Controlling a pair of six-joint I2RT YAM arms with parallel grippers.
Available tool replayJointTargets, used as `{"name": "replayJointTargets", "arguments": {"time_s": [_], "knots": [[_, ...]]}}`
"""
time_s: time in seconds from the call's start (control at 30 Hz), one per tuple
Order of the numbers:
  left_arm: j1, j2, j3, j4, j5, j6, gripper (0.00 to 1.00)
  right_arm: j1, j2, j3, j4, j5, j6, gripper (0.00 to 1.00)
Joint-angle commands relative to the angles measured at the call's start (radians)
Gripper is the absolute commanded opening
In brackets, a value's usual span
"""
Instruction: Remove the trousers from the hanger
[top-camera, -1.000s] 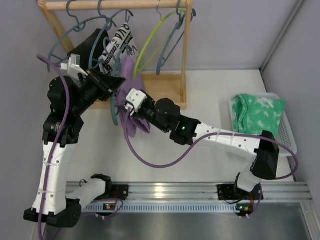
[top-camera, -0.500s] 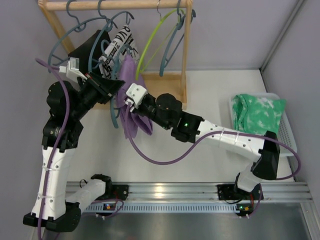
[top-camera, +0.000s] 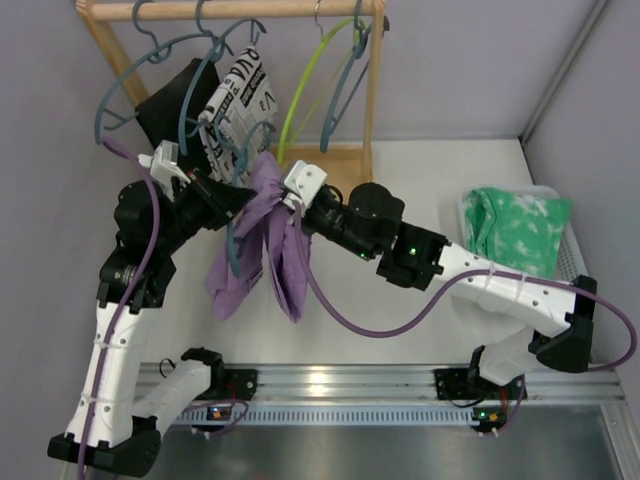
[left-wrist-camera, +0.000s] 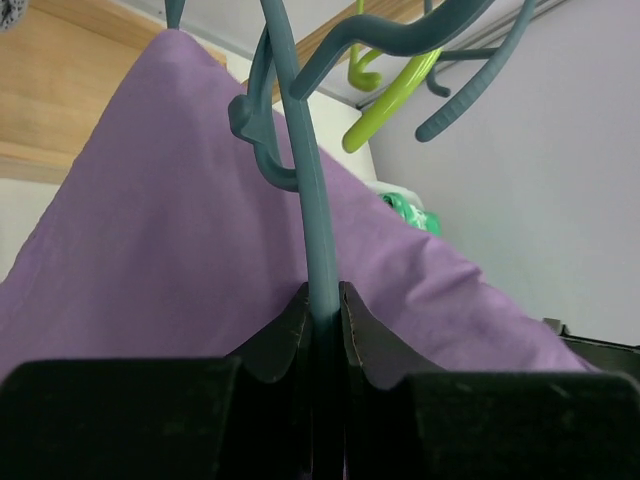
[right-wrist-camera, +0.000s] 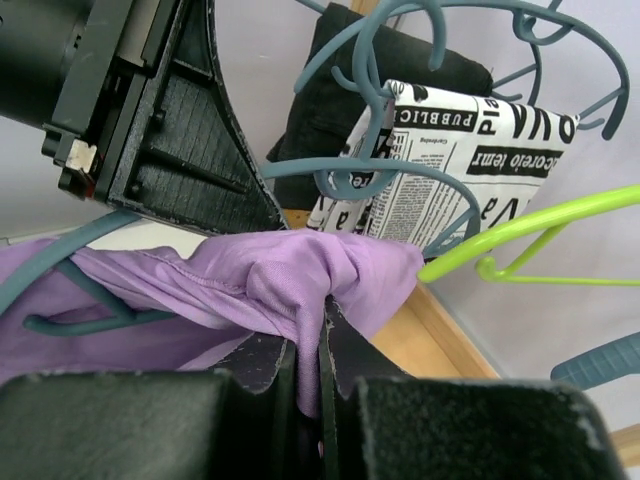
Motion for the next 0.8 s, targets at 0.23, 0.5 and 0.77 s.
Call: {"name": "replayJointTargets", "arguments": {"time_s": [0.23, 0.5, 0.77], "knots": [[0.006, -0.027, -0.100, -0.023, -0.065, 0.082, 0.00, -0.003, -0.197, 0.123, 0.071, 0.033, 0.006, 0.00], [0.006, -0.047, -0.140, -0.087, -0.071, 0.152, 0.00, -0.004, -0.262, 0.191, 0.020, 0.006, 0.012, 0.00], [0.007, -0.040, -0.163, -0.112, 0.013, 0.191, 0.00, -0.095, -0.330, 0.234, 0.003, -0.003, 0.058, 0.00]]}}
